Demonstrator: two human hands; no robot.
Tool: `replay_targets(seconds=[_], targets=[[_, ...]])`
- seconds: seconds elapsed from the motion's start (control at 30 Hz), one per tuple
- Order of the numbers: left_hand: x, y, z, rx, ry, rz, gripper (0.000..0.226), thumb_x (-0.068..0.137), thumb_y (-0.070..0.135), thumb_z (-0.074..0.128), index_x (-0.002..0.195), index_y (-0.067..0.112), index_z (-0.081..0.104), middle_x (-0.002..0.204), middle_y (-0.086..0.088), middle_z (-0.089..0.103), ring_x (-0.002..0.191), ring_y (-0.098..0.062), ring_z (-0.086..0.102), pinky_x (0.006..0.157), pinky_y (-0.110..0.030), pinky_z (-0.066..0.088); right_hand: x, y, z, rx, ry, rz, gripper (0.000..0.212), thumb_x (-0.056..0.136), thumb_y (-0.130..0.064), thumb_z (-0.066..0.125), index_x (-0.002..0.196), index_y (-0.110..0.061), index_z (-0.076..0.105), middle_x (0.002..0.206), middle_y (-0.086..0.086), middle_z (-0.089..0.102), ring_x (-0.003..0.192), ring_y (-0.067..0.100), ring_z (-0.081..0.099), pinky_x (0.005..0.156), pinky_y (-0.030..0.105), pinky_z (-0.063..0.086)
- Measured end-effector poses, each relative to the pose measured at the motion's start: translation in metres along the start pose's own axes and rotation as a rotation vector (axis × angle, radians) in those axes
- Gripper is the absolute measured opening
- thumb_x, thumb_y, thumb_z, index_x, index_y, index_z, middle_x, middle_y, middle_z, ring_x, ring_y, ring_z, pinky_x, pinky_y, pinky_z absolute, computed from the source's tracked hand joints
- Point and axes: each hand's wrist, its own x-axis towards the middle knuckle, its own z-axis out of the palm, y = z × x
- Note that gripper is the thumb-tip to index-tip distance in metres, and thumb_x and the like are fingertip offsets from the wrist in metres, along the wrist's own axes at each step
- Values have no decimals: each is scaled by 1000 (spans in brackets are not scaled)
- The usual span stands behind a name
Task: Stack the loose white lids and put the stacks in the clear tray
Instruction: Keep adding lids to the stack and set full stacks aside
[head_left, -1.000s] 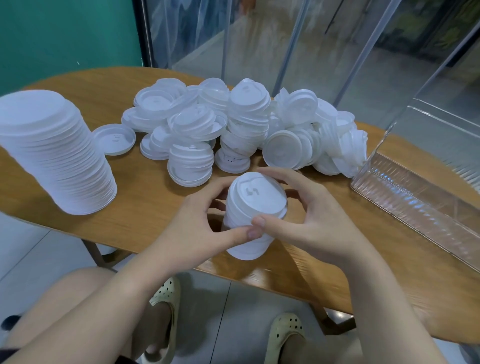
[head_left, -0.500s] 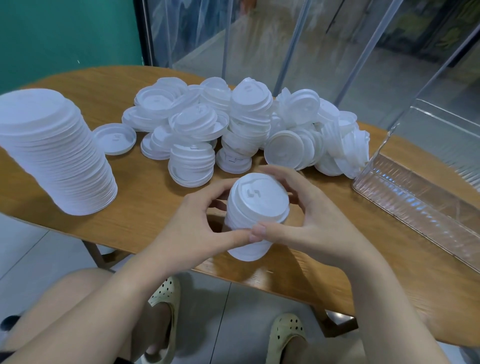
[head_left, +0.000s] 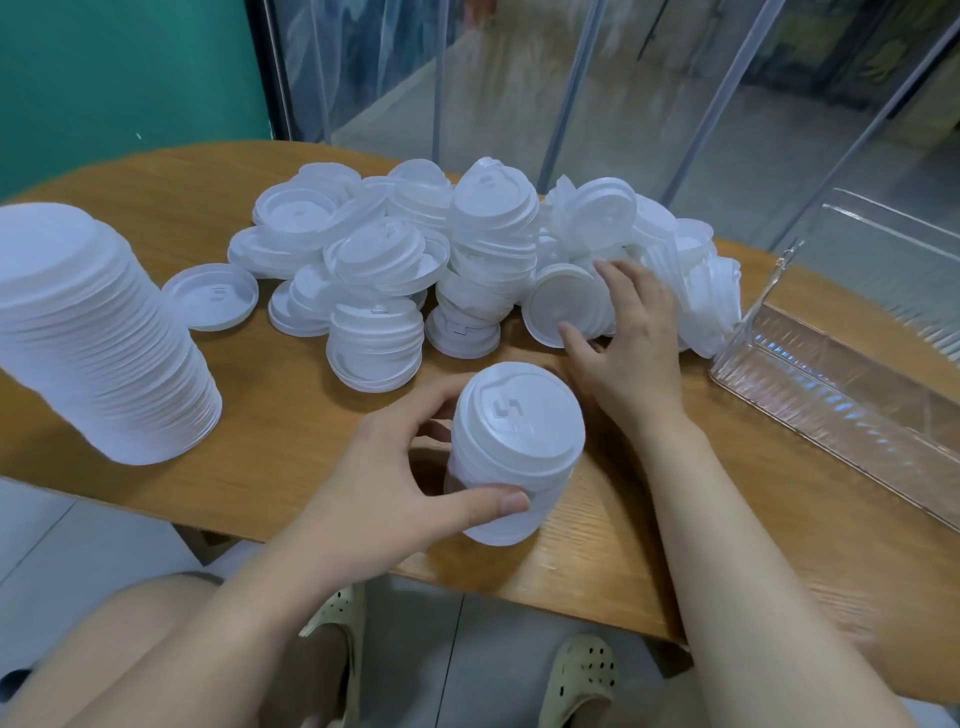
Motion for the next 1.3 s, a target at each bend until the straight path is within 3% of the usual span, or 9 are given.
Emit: replay_targets(seconds=[0.17, 0.27, 0.37, 0.5, 0.73, 1.17, 1.3], targets=[[0, -2, -4, 1, -2, 26, 70, 66, 51, 86, 131, 48, 59, 125, 21, 68, 119, -9, 63, 93, -12, 47, 3, -3, 9, -84, -23, -21, 65, 86, -30, 78, 144, -15, 55, 141, 2, 59, 123, 29, 47, 108, 43, 39], [0, -2, -6, 15, -9, 34, 70, 66, 52, 85, 130, 51, 58, 125, 21, 68, 120, -10, 63, 95, -15, 48, 3, -2, 9, -51, 109, -30, 32, 89, -17, 73, 119, -11, 66, 115, 3, 67, 108, 29, 54, 97, 39, 43], [1, -3, -6, 28, -12, 36, 70, 66, 54, 84, 131, 53, 57, 126, 23, 68, 121, -7, 62, 95, -17, 50, 2, -2, 5, -14, 200, -6, 7, 91, -12, 70, 96, -10, 65, 90, -6, 57, 86, 17, 51, 79, 32, 41], [0, -2, -5, 38, -9, 40, 70, 67, 55, 83, 131, 53, 57, 126, 25, 67, 120, -5, 61, 95, -18, 49, -4, -3, -5, -17, 178, 64, 8, 95, -17, 70, 91, -12, 65, 81, -9, 51, 75, 16, 50, 70, 36, 44], [-1, 0, -3, 26, 1, 17, 70, 64, 59, 81, 129, 58, 54, 125, 25, 67, 119, -7, 62, 92, -11, 47, -23, 9, -32, 75, 82, 109, 2, 97, -18, 69, 97, -16, 69, 84, -3, 70, 78, 23, 67, 76, 49, 57], [2, 0, 9, 4, 12, 5, 72, 61, 59, 81, 128, 50, 60, 123, 21, 69, 115, -10, 64, 90, -11, 49, -50, 23, -80, 134, 140, 133, 9, 98, -17, 69, 92, -22, 65, 78, -12, 64, 71, 9, 62, 71, 37, 52], [3, 0, 13, -8, 18, 4, 71, 61, 57, 81, 129, 49, 60, 123, 21, 69, 115, -11, 64, 90, -13, 51, -51, 24, -84, 66, 188, 85, 7, 96, -15, 71, 93, -18, 65, 79, -10, 61, 70, 15, 61, 68, 38, 52]])
